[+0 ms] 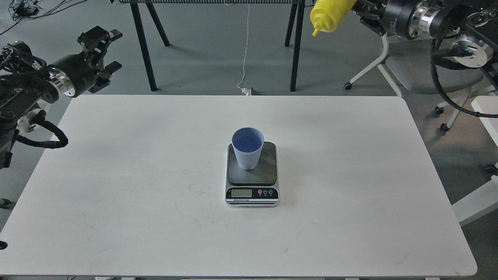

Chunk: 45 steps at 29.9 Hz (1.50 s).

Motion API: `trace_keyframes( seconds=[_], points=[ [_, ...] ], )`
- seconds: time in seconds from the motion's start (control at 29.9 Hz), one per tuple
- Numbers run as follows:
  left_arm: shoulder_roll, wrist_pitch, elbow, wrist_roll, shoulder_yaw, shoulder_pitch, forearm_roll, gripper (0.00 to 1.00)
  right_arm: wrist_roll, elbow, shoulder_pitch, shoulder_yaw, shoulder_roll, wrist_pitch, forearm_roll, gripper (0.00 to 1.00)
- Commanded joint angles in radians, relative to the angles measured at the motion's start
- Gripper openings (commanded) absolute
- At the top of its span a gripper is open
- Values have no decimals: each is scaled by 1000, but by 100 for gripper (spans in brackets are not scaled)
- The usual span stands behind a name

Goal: Pour seasoning into cup on scale with both arms
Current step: 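Raise the yellow bottle upright and carry it back beside the scale, then lower the yellow bottle onto the table beside the scale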

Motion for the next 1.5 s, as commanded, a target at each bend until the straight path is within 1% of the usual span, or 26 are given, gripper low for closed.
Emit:
trace_keyframes(
  seconds=[0.0, 0.1, 0.37, 0.7, 0.87, 1.07, 1.24, 1.47],
  points=[
    [-2, 0, 0, 0, 1, 0, 0, 99, 2, 50, -93, 63, -51, 37, 140, 39],
    [-2, 0, 0, 0, 3, 0, 1, 99, 1, 88, -189, 143, -67, 72, 261, 39],
    [1, 0, 0, 0, 7, 0, 3, 99, 4, 157, -387, 315, -67, 72, 435, 38],
    [-1, 0, -8, 0, 7, 0, 3, 99, 16, 182, -680, 483, -48, 72, 679, 39],
    [-4, 0, -8, 0, 6, -3, 4, 99, 36, 182, -775, 507, 13, 72, 740, 39],
    [-8, 0, -9, 0, 6, -6, 4, 99, 54, 182, -823, 508, 123, 72, 748, 39],
    [-27, 0, -9, 0, 7, -9, 4, 99, 102, 183, -881, 508, 194, 72, 772, 39],
    [-25, 0, -9, 0, 7, -8, 4, 99, 107, 208, -961, 508, 229, 72, 814, 39]
  ],
)
